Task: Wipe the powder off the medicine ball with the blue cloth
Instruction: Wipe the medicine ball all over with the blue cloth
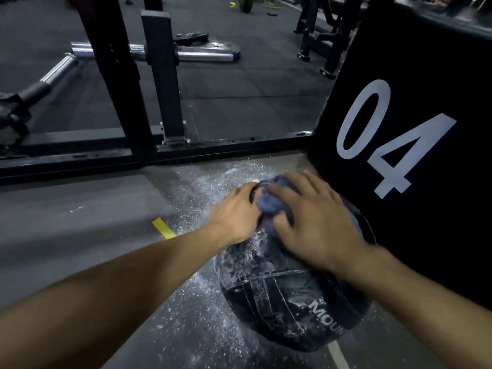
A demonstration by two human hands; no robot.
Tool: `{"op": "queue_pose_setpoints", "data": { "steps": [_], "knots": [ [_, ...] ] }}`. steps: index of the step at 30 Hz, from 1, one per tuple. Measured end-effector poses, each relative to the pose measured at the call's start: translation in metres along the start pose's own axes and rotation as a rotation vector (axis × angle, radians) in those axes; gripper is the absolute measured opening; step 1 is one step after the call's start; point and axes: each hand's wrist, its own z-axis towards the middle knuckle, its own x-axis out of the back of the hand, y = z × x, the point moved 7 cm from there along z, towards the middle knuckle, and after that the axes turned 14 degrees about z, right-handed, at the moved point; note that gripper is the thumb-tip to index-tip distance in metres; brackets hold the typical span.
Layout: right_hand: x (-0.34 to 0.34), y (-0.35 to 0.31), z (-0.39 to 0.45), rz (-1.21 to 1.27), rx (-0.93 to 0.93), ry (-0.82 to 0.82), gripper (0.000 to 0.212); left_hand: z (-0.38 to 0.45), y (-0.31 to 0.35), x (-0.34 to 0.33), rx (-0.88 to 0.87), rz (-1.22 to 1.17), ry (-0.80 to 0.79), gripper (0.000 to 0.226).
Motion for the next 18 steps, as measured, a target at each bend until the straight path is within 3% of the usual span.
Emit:
{"op": "queue_pose_setpoints", "data": {
  "steps": [5,9,13,18],
  "knots": [
    [-0.025,0.002,-0.078,-0.076,0.251,0.032,0.068,0.005,0.003,0.002,0.065,-0.200,-0.061,0.064],
    [-0.001,0.046,-0.069,0.058,0.013,0.164,0.072,-0.013,-0.018,-0.013,0.225,-0.428,-0.210,0.072],
    [0.019,0.100,-0.047,0.233,-0.238,0.274,0.077,-0.031,-0.044,-0.065,0.485,-0.689,-0.446,0.102],
    [0.023,0.122,-0.035,0.289,-0.265,0.264,0.078,-0.040,-0.025,-0.092,0.651,-0.964,-0.486,0.107]
  ]
}}
